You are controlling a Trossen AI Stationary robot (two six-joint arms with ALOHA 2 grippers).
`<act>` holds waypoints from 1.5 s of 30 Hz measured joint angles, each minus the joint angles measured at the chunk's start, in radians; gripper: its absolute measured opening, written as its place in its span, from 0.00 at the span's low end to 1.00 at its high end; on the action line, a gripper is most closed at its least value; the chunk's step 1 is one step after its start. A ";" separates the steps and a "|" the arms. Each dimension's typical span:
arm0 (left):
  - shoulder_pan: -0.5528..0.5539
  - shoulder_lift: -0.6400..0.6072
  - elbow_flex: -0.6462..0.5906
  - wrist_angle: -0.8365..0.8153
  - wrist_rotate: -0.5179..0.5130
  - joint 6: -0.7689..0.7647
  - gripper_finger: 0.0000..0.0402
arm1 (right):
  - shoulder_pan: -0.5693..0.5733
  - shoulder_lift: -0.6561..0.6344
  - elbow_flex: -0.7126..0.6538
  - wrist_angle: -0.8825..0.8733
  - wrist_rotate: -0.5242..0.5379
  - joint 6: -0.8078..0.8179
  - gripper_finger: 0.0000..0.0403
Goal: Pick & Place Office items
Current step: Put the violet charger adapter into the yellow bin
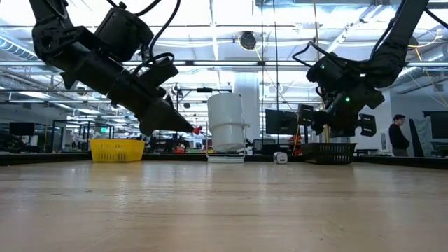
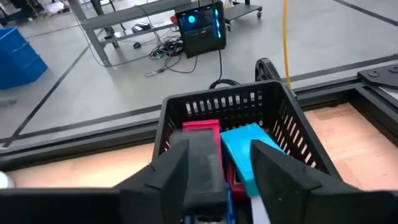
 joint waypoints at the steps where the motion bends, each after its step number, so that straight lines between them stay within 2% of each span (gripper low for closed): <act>1: 0.000 0.000 0.000 0.000 0.000 0.005 0.05 | 0.000 -0.001 0.000 0.003 0.000 -0.012 0.43; 3: 0.000 0.000 0.000 0.000 0.000 0.008 0.02 | 0.000 -0.013 0.000 0.007 0.000 -0.047 0.48; 6: -0.003 0.000 0.000 0.000 0.000 0.008 0.03 | 0.001 -0.050 0.000 0.006 -0.001 -0.123 0.54; 8: -0.011 0.000 0.000 0.000 -0.001 0.008 0.05 | 0.010 -0.094 0.000 0.007 -0.019 -0.184 0.55; 10: -0.026 0.000 0.000 0.000 -0.001 0.008 0.05 | 0.023 -0.145 0.000 0.010 -0.084 -0.246 0.53; 12: -0.045 0.000 0.000 0.000 0.001 0.012 0.05 | 0.039 -0.193 0.001 0.009 -0.147 -0.290 0.47; 16: -0.068 0.000 -0.008 0.037 0.049 0.018 0.01 | 0.073 -0.235 0.030 -0.001 -0.258 -0.359 0.28; 21: -0.013 0.000 -0.122 0.330 0.239 -0.018 0.04 | 0.112 -0.181 0.126 -0.128 -0.316 -0.363 0.04; 24: 0.011 0.000 -0.211 0.521 0.306 -0.050 0.03 | 0.125 -0.113 0.216 -0.247 -0.342 -0.343 0.01; 26: 0.026 0.000 -0.243 0.585 0.349 -0.097 0.01 | 0.121 -0.061 0.275 -0.322 -0.380 -0.309 0.04; 29: 0.053 -0.001 -0.257 0.542 0.404 -0.183 0.01 | 0.112 0.024 0.359 -0.406 -0.420 -0.270 0.11; 35: 0.068 0.000 -0.250 0.510 0.431 -0.189 0.01 | 0.112 0.146 0.486 -0.578 -0.393 -0.224 0.32; 41: 0.067 0.000 -0.250 0.518 0.450 -0.189 0.04 | 0.087 0.245 0.522 -0.574 -0.393 -0.203 0.53; 45: 0.067 0.000 -0.250 0.521 0.449 -0.194 0.05 | 0.070 0.278 0.522 -0.570 -0.386 -0.169 0.60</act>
